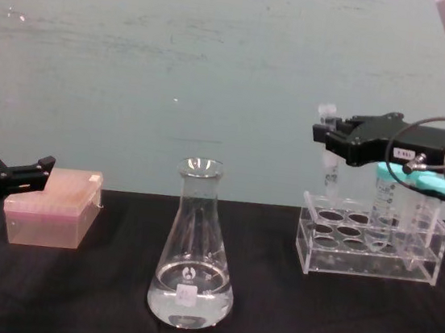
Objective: Pour the liquid from the test tube into the beaker using one hand.
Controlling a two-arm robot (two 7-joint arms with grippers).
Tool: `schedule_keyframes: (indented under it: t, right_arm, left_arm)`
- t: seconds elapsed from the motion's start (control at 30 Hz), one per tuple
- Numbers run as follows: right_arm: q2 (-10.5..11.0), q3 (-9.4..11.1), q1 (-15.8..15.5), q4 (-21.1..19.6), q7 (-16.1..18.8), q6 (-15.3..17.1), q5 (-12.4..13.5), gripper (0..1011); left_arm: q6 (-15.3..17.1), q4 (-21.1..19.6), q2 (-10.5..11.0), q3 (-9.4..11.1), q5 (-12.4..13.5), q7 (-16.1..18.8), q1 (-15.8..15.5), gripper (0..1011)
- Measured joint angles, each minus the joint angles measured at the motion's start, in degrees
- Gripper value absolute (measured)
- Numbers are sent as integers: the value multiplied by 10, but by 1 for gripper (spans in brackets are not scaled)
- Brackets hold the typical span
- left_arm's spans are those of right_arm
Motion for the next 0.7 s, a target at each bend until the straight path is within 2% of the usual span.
schedule_keyframes:
  t: [0.1, 0.33, 0.7]
  right_arm:
    - [3, -1, -1, -9, -2, -3, 0, 199]
    - [13, -20, 1, -28, -11, -20, -29, 199]
    - [14, -39, 3, -43, -10, -37, -51, 199]
  left_arm:
    - [0, 0, 0, 0, 0, 0, 0, 1000]
    - [0, 0, 0, 0, 0, 0, 0, 1000]
    - [0, 0, 0, 0, 0, 0, 0, 1000]
